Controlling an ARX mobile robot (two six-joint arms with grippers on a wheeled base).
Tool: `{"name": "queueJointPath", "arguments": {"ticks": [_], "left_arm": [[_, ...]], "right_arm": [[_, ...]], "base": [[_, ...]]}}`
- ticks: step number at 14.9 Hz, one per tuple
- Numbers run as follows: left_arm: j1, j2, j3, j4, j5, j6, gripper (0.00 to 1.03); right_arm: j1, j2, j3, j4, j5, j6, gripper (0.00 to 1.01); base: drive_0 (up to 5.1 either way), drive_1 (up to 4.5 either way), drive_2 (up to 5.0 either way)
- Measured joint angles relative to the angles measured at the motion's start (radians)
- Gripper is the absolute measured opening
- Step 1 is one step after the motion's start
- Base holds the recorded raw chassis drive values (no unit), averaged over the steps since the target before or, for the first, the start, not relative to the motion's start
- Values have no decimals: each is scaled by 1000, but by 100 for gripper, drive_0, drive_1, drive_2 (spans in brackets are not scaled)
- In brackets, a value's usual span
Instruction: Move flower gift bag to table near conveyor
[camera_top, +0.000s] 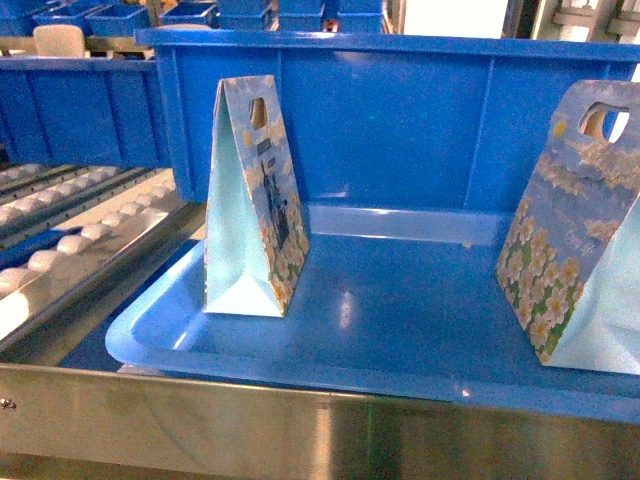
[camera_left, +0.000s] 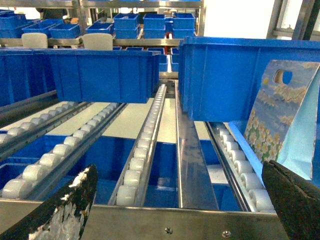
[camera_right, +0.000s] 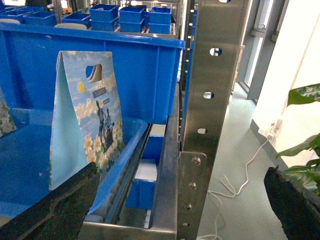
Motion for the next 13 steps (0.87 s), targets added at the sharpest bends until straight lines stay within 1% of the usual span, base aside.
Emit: {"name": "queueJointPath", "arguments": {"ticks": [12,13], "left_arm": [[0,0,0,0,0,0,98],[9,0,0,5,12,0,98]], "right_arm": [[0,0,0,0,0,0,98],[0,0,0,0,1,0,98]], "base": [[0,0,0],[0,0,0]]}}
